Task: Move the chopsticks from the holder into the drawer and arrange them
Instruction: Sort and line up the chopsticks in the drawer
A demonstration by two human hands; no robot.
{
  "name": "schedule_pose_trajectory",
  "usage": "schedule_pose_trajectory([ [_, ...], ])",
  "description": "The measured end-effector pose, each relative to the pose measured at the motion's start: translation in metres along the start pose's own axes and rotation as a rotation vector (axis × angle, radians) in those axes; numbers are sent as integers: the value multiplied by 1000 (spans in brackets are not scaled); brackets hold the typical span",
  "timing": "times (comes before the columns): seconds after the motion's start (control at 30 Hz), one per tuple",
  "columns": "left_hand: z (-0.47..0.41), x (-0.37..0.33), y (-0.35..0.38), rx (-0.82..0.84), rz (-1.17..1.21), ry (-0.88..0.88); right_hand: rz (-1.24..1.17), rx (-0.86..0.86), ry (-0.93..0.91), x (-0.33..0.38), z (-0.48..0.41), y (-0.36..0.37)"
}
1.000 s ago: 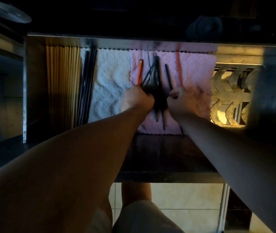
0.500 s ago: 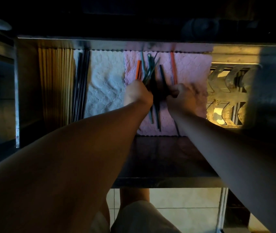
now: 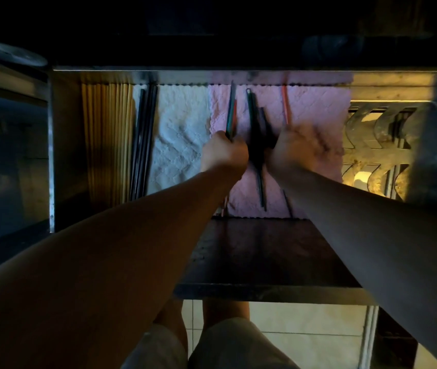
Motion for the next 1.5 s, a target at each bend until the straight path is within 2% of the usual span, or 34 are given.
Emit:
schedule_pose_trajectory([
  [0.07,0,1,4,-9,-33,-12,-68,31,41,-2,0,1],
  [0.23,0,0,27,-2,-105,43,-195,-248,82,-7,12,-13],
  [0.37,-3,0,38,-37,-86,-31,-292,-281,70,-20,24,-19],
  [0.5,-5,-1,41,-20,-47,-75,-377,-261,51,-25,21,-4],
  [0.6,-1,0,33,-28,-33,-26,-395,-226,41,-18,19,1],
  [0.7,4,4,17,-26,-47,20,-257,-42,-21,-5,19,-1],
  [0.77,4,9,4,-40,-42,27,-269,5,-20,2,22,0],
  [0.87,6,16,-15,-52,24,9,-248,-50,26,7,17,13],
  [0.93,6,25,-21,24,131,-34,-224,-59,49,11,14,21],
  [1.03,3,35,-29,109,232,-94,-331,-95,103,14,14,17],
  [1.17,1,44,-46,147,315,-172,-368,-101,65,31,18,6],
  [1.23,0,50,-56,152,354,-205,-459,-82,51,41,19,8],
  [1.33,-10,64,-71,107,373,-213,-528,-50,53,59,21,15],
  [1.5,-31,81,-98,-41,170,-88,-714,-65,0,97,21,36],
])
Point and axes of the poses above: each hand's wrist, its own z-axis away from the middle knuckle, its own y-axis out of the palm, x = y × z, the point moved 7 cm from there along -z, towards the middle knuckle, and after that the axes turned 10 degrees about -y, right-handed, at the moved point
